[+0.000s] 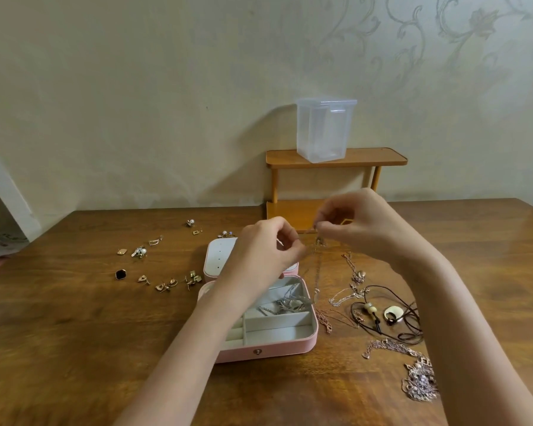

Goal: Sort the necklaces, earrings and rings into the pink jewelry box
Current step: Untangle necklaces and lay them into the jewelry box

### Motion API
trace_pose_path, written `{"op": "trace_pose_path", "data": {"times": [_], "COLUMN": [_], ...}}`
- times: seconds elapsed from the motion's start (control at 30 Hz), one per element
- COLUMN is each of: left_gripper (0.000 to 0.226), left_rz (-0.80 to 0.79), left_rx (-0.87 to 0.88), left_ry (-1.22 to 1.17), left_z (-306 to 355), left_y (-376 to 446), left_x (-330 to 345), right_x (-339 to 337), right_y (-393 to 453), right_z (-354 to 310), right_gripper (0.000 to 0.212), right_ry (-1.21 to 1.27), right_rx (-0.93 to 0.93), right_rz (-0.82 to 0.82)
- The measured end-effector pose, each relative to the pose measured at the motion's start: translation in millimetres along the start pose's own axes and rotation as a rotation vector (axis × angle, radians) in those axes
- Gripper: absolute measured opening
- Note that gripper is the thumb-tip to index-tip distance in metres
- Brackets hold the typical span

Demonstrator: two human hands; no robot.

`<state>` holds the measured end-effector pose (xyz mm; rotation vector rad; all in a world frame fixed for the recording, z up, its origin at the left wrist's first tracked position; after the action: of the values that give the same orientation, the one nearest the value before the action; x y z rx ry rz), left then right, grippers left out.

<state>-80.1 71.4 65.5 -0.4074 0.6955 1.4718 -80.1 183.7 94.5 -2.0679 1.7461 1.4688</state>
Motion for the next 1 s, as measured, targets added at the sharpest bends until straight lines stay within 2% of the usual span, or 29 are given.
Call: {"op": "trace_pose_path", "data": {"times": [0.07,0.13,0.2,0.27,0.33,0.6,0.7,0.73,0.8,0.87,1.0], "left_gripper": [0.008,0.012,0.016,0.020,0.020,0.018,0.020,0.021,0.019,0.015,0.013], "left_rz": [0.037,-0.015,-0.180,-0.362,-0.421,-0.193,-0.008,0.017,-0.024,-0.038,0.084], "left_rx": [0.036,-0.019,-0.178,-0.297,-0.311,-0.177,-0.135,-0.144,-0.212,-0.246,-0.112], "left_ry": [0.030,-0.121,-0.566,-0.999,-1.121,-0.768,-0.535,-0.524,-0.647,-0.710,-0.457], "left_z": [2,-4,-15,-16,-13,-16,-20,-22,-28,-31,-21], "left_y": [-1,5,9,8,7,10,11,11,11,12,11], "left_x": [1,4,8,17,18,-1,-9,-9,-3,-1,-6], "right_x": [3,6,8,11,16,8,8,9,14,20,25], "right_y": [-2,-4,-6,-6,-5,0,0,0,0,2,5], "right_z": [1,1,2,2,2,3,2,1,0,-1,-3], "right_gripper": [0.010,0.013,0.013,0.010,0.007,0.006,0.006,0.007,0.010,0.011,0.011], "right_ry": [0.165,0.313,0.454,0.476,0.415,0.237,0.229,0.219,0.164,0.040,-0.292], "right_rx": [0.036,0.061,0.077,0.071,0.059,0.038,0.030,0.027,0.022,0.010,-0.046], "right_rz": [0.006,0.006,0.007,-0.011,-0.047,0.040,0.027,0.007,-0.039,-0.086,-0.141]}}
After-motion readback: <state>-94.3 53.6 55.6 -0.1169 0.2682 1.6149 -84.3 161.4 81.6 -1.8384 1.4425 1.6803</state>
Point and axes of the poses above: each hand's wrist, its own y-axis towards the middle knuckle, its own x-axis out of the palm, z = x × y, the point moved 10 cm from there along y, towards the middle knuckle, and after that the axes turned 15 degrees about -x, right-handed, at the moved point
